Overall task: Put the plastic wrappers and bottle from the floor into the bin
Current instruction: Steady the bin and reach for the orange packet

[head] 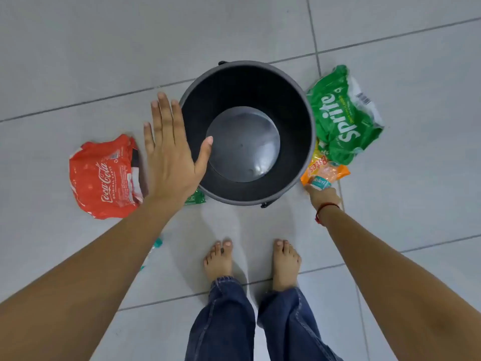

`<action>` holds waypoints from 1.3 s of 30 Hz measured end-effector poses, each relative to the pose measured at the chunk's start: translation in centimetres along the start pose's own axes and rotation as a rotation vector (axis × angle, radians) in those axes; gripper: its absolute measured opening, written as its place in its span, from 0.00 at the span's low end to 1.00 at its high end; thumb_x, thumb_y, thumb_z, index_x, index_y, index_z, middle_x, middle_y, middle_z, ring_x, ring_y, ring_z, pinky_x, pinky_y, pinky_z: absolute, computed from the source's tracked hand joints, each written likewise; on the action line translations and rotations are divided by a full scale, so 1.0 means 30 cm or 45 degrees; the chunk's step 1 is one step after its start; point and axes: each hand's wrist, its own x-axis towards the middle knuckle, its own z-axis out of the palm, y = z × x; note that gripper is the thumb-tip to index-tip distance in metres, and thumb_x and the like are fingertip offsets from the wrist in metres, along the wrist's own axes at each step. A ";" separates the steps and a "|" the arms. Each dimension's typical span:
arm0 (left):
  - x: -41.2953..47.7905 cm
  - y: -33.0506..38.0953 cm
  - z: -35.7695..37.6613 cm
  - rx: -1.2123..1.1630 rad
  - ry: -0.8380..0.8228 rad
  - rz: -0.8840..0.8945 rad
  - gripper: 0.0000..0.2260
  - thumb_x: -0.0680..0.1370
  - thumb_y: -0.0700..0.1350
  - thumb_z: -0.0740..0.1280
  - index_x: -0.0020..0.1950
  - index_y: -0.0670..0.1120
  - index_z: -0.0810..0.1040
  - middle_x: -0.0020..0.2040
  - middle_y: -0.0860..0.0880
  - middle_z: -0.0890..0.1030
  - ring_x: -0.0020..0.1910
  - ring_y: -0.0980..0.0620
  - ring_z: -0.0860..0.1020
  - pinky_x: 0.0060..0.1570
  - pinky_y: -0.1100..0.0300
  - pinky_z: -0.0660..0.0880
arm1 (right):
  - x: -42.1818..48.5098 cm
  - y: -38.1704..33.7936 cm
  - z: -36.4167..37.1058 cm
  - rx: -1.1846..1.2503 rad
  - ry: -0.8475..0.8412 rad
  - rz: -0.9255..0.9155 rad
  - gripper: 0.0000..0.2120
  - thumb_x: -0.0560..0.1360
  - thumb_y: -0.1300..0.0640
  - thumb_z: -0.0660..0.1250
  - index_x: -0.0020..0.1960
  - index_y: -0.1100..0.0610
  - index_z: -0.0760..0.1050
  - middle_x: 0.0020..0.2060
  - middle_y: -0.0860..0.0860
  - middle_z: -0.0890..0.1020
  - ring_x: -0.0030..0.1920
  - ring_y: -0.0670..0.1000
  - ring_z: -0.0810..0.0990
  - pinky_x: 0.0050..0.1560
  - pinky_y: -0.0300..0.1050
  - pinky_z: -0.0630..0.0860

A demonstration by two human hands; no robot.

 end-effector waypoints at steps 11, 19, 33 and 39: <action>0.006 -0.013 0.065 -0.024 0.008 0.006 0.36 0.78 0.63 0.48 0.77 0.40 0.45 0.78 0.38 0.45 0.77 0.43 0.44 0.74 0.49 0.42 | -0.194 -0.175 -0.197 0.437 0.105 -0.127 0.19 0.78 0.59 0.59 0.61 0.75 0.67 0.61 0.71 0.72 0.55 0.66 0.74 0.60 0.59 0.69; 0.019 0.015 0.053 -0.008 -0.086 -0.042 0.37 0.77 0.63 0.49 0.77 0.40 0.44 0.78 0.40 0.46 0.77 0.45 0.44 0.74 0.45 0.46 | -0.468 -0.235 -0.368 0.325 0.544 -0.658 0.16 0.63 0.45 0.66 0.46 0.52 0.70 0.35 0.47 0.74 0.35 0.45 0.73 0.34 0.29 0.66; 0.024 0.030 0.037 0.115 -0.099 -0.025 0.36 0.78 0.62 0.48 0.77 0.39 0.46 0.78 0.39 0.49 0.77 0.42 0.47 0.73 0.48 0.43 | -0.244 -0.440 -0.283 -0.112 0.731 -1.582 0.17 0.71 0.52 0.70 0.53 0.64 0.78 0.46 0.60 0.81 0.45 0.58 0.75 0.44 0.50 0.71; 0.030 0.026 0.042 0.134 -0.073 -0.032 0.37 0.77 0.63 0.48 0.77 0.39 0.46 0.78 0.39 0.51 0.77 0.41 0.49 0.73 0.47 0.46 | 0.053 -0.421 -0.362 0.164 0.478 -1.265 0.28 0.74 0.40 0.59 0.61 0.61 0.75 0.60 0.59 0.76 0.62 0.57 0.72 0.62 0.49 0.67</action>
